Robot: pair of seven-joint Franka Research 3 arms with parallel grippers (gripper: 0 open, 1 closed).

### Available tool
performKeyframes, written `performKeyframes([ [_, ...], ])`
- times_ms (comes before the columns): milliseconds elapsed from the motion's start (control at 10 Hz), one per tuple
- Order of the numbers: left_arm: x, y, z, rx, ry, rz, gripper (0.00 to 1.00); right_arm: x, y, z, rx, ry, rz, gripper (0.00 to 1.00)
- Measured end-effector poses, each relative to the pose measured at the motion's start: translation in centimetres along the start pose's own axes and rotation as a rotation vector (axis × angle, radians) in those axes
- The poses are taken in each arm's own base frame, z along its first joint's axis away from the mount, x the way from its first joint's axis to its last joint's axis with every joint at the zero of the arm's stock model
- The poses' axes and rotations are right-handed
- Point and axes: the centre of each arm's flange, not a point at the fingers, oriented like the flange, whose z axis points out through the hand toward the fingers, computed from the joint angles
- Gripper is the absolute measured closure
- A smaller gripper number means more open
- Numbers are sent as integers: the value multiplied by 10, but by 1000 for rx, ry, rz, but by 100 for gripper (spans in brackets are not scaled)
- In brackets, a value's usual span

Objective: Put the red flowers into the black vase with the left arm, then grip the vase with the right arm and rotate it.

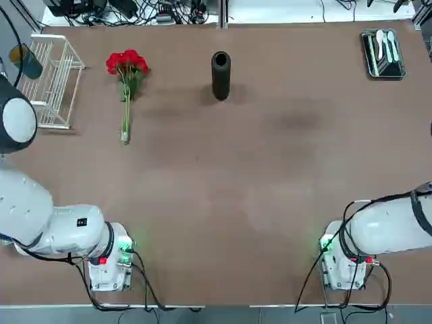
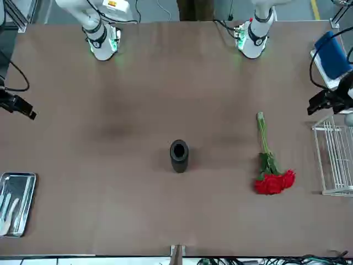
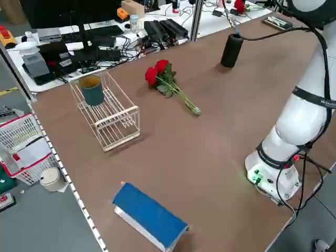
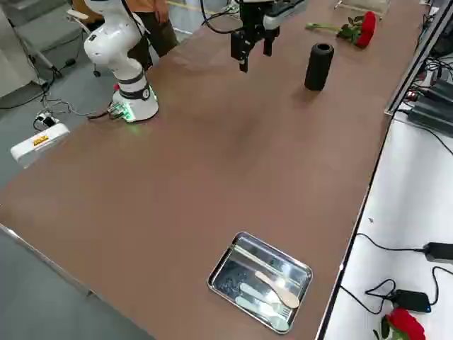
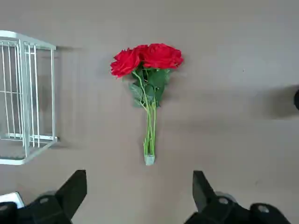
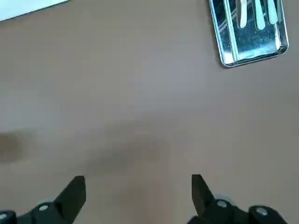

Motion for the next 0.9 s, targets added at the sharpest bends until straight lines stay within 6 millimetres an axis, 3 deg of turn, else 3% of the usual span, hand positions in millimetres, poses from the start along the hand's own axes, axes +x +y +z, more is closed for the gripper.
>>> performKeyframes([
  [500,12,0,5,-3,48,18,0,3,1,6,-2,0,4,0],
  [700,29,-2,27,-7,56,36,0,11,9,14,-5,8,21,0],
  [900,50,-5,67,-14,41,34,0,11,4,15,-5,6,13,0],
])
